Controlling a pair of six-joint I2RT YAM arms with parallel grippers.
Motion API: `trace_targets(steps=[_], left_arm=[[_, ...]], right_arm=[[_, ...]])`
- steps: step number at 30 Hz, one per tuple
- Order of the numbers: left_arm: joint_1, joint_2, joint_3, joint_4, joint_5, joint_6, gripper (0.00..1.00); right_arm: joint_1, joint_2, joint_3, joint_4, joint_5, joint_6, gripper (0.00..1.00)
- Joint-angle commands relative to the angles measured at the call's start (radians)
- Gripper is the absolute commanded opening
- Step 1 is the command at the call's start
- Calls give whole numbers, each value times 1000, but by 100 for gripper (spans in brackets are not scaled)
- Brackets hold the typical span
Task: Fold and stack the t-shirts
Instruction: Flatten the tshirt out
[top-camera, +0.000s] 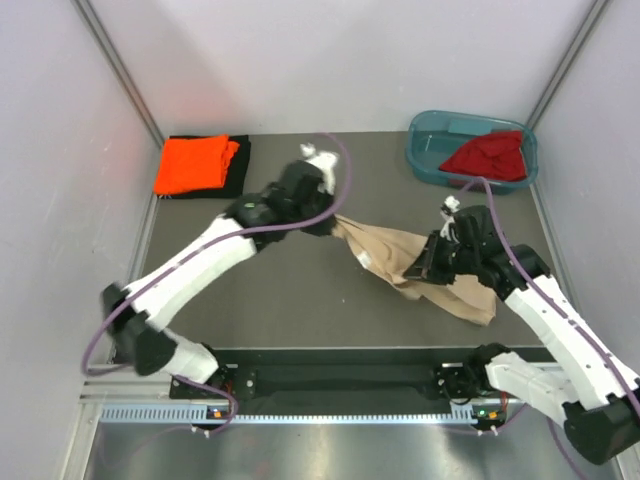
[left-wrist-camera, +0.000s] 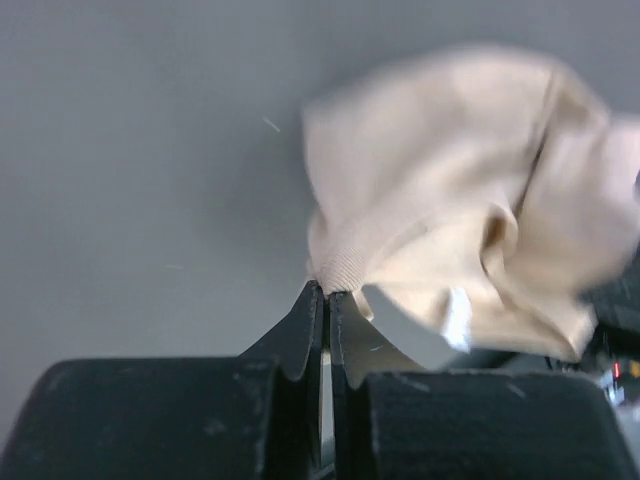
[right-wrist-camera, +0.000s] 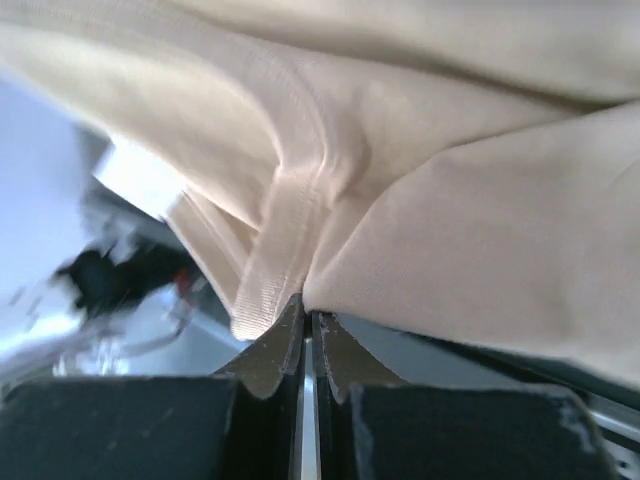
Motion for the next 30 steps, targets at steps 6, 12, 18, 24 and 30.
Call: trace_targets(steps=[6, 12, 18, 24, 30], left_arm=[[113, -432, 111, -23, -265, 129, 0], [113, -466, 321, -39, -365, 203, 0], [113, -434, 477, -15, -530, 301, 0], [113, -394, 489, 86, -577, 375, 0], [113, -362, 532, 129, -572, 393, 0]], right_arm=[[576, 141, 401, 93, -56, 129, 0], [736, 436, 841, 20, -44, 17, 0], [469, 478, 954, 22, -217, -54, 0], [213, 579, 1086, 27, -356, -74, 0], [116, 790, 1380, 64, -398, -23, 0]])
